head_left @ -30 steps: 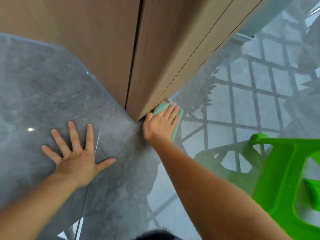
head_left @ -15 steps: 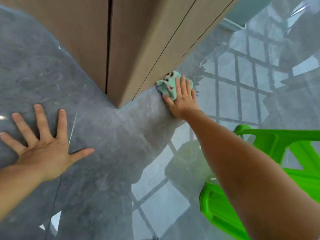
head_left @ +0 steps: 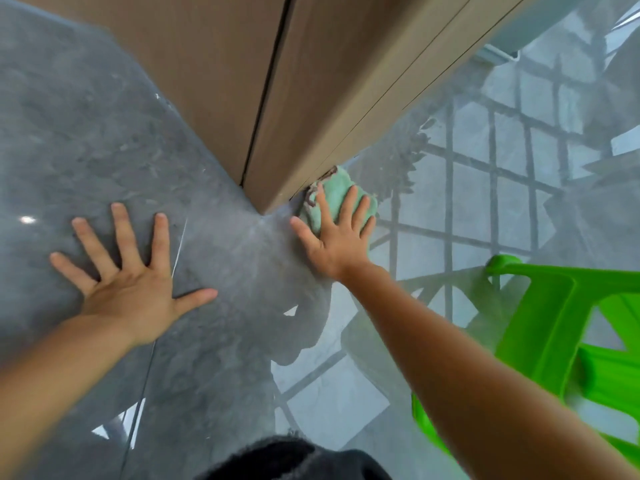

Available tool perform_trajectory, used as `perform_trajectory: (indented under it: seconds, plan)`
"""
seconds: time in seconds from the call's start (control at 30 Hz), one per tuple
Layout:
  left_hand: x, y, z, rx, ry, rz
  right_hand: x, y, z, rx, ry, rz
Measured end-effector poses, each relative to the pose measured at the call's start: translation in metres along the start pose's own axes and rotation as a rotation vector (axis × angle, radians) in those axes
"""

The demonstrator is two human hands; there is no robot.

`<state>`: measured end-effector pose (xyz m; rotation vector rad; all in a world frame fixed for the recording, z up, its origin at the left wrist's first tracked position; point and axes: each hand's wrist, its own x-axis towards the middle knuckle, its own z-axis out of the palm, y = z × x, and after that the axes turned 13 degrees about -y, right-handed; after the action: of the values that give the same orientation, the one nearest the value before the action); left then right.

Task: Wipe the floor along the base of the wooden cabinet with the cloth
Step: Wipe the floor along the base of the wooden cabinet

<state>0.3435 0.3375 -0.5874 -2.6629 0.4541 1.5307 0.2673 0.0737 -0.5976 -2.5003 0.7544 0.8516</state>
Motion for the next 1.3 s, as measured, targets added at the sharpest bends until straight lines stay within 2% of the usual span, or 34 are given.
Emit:
perform_trajectory:
  seconds: [0.07,0.13,0.2,0.3,0.37,0.4,0.43,0.53,0.6,0.7,0.87,0.97,1.0,1.03,1.13,1.17,1.2,1.23,1.3]
  plan:
    - [-0.001,0.002,0.0,-0.012,-0.001,0.013,-0.007,-0.036,0.03,-0.034,0.073,0.004]
    - [-0.003,0.002,0.002,-0.012,0.005,0.0,-0.03,-0.051,0.057,-0.155,0.087,-0.165]
    - [-0.005,0.003,0.0,-0.02,-0.01,0.002,-0.044,-0.036,0.063,-0.35,0.08,-0.387]
    - [-0.005,0.005,0.0,-0.023,-0.025,0.025,-0.026,0.009,0.028,-0.705,0.014,-0.726]
    - [-0.002,0.003,0.002,-0.014,-0.003,0.034,0.003,0.044,-0.01,-0.88,-0.004,-0.807]
    - [-0.001,0.001,0.003,-0.015,0.006,0.038,0.017,0.062,-0.03,-0.881,0.0,-0.725]
    - [-0.001,0.001,0.003,-0.017,0.012,0.044,0.029,0.08,-0.047,-0.792,-0.01,-0.555]
    - [-0.002,0.001,0.004,-0.017,0.023,0.039,0.05,0.103,-0.077,-0.322,-0.047,0.034]
    - [-0.004,0.003,0.002,-0.007,0.025,0.025,0.053,0.083,-0.072,-0.169,-0.049,0.164]
    - [-0.008,0.005,-0.003,-0.007,-0.002,0.024,0.027,0.032,-0.036,-0.213,-0.086,0.0]
    - [-0.015,0.006,-0.009,-0.026,-0.035,0.042,-0.05,-0.027,0.055,-0.534,-0.123,-0.547]
    - [-0.007,0.0,-0.005,-0.017,-0.016,0.071,-0.028,0.0,0.025,-0.726,-0.08,-0.757]
    - [-0.005,-0.002,-0.005,-0.026,-0.01,0.077,-0.016,0.016,0.007,-0.774,-0.051,-0.716]
    - [-0.002,-0.004,-0.003,-0.035,0.0,0.078,-0.008,0.034,-0.011,-0.736,-0.037,-0.579]
    - [0.01,-0.009,0.008,-0.021,0.06,0.069,0.012,0.076,-0.053,-0.284,-0.012,0.046]
    - [0.011,-0.008,0.009,-0.02,0.077,0.068,0.013,0.073,-0.055,-0.18,-0.028,0.163]
    - [0.01,-0.007,0.01,-0.029,0.096,0.081,0.009,0.059,-0.049,-0.154,-0.054,0.194]
    - [0.009,-0.007,0.011,-0.045,0.116,0.102,0.003,0.038,-0.036,-0.168,-0.079,0.145]
    - [0.005,-0.011,0.013,-0.081,0.162,0.148,-0.022,-0.013,0.007,-0.253,-0.12,-0.132]
